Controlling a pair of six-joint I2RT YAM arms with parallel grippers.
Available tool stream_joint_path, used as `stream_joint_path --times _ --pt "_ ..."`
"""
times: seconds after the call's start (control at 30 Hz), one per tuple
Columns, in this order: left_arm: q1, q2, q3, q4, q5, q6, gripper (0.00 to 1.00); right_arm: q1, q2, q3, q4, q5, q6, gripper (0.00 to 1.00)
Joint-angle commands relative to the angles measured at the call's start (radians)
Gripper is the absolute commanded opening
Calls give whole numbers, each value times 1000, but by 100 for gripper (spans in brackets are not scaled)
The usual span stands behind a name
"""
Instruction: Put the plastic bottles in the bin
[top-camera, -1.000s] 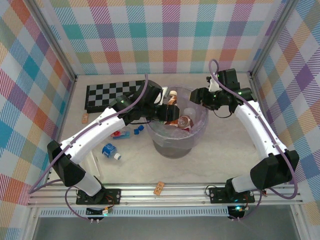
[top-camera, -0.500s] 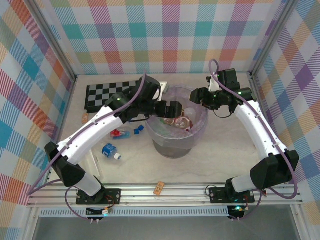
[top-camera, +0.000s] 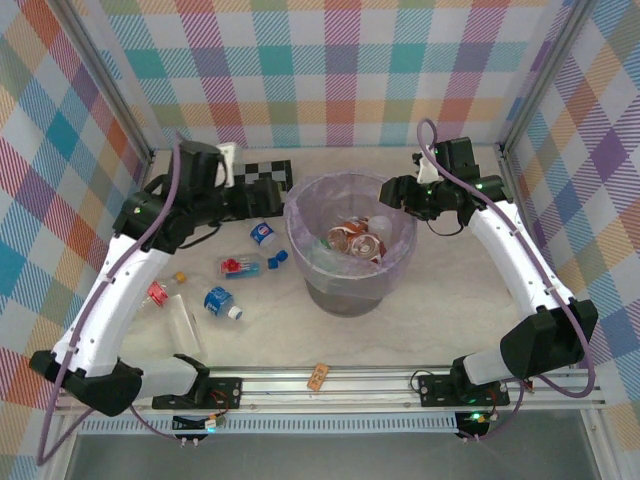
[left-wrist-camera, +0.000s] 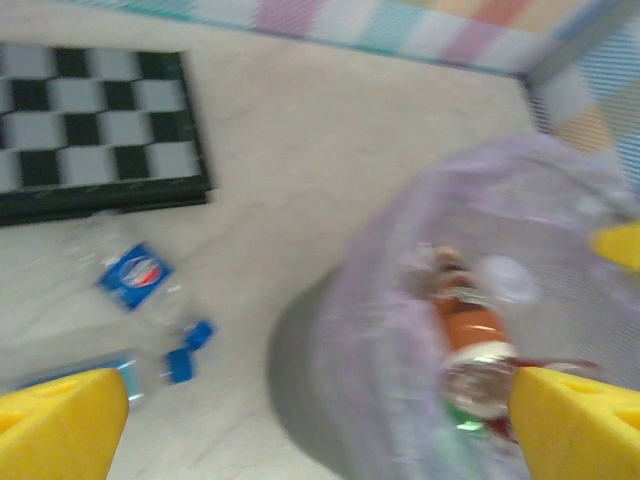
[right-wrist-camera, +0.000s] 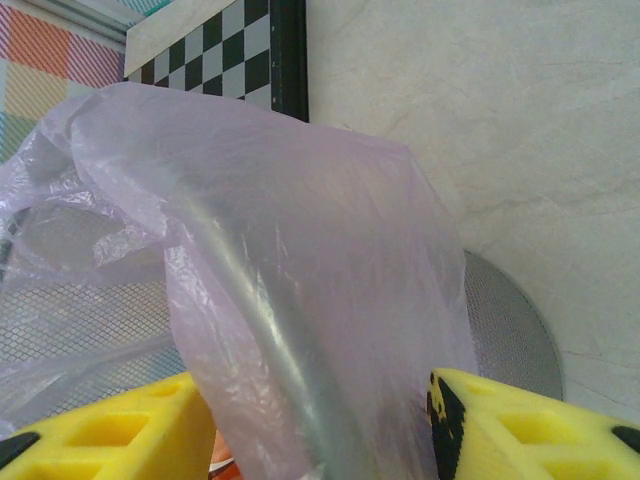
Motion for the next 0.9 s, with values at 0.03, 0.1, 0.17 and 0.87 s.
stream_joint_path --times 0.03,0.1,0.17,0.87 --pt "143 -17 -137 14 59 11 97 10 9 25 -23 -16 -25 57" --pt "189 -4 -204 74 83 -10 97 10 6 27 -27 -11 -27 57" --pt "210 25 -258 124 78 -37 98 9 5 27 -32 -10 -27 57" --pt "205 551 -388 562 139 -233 89 10 -36 -28 -3 -68 -1 57"
